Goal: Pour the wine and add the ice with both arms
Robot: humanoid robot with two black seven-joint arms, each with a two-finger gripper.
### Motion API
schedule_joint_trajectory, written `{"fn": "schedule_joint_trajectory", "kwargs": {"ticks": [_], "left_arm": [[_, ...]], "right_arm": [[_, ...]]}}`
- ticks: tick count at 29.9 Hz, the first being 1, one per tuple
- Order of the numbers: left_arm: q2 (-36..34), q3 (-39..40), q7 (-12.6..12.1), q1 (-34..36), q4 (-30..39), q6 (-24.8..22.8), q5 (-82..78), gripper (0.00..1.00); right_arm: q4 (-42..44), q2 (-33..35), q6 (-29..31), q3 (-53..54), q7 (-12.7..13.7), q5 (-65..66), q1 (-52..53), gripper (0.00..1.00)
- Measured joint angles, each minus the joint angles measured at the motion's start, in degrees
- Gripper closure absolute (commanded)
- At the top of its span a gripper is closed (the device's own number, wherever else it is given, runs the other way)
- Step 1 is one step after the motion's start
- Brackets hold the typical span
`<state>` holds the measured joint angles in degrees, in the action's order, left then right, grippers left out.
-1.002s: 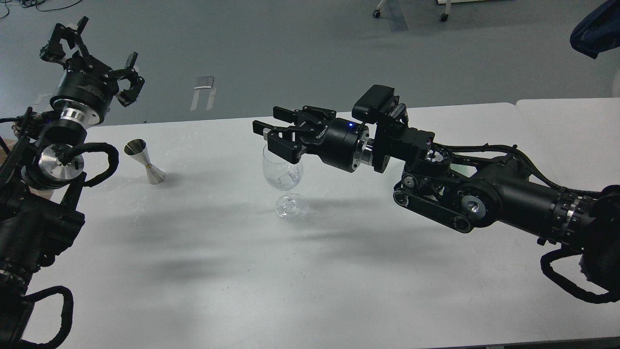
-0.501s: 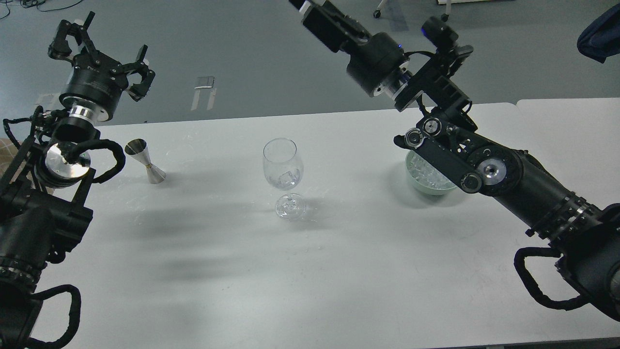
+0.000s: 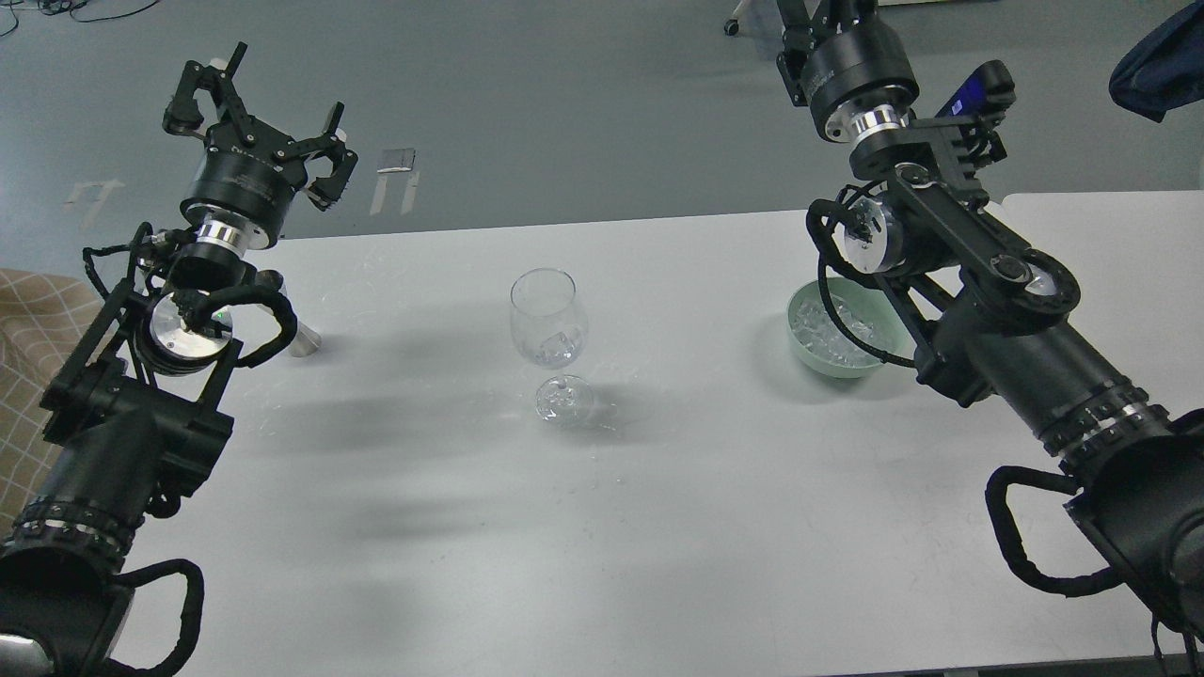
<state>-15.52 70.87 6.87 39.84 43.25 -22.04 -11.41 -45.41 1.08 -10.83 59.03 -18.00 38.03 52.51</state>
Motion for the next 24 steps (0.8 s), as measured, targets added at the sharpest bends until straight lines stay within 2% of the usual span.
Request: {"fn": "schedule_joint_trajectory", "kwargs": {"ticks": [6,11,24], "left_arm": [[1.47,0.01,-0.01,0.0,-0.18,1.56,-0.02,0.03],[3.44,-0.02,-0.02,1.49,-1.9,1.78,-0.03,0.03],[5.75,-2.48,0.07,3.73,-4.31,2.89,-0.53,0.03]], "right_arm": [[9.06,0.08,4.51,1.95,2.25,-13.44,0.55,0.01],[17.74,-0.9,11.44,6.47,2.06,-22.3,2.07,0.01],[18.35,-1.08,12.68,7.43,0.48,-22.93,2.44,0.0]]}}
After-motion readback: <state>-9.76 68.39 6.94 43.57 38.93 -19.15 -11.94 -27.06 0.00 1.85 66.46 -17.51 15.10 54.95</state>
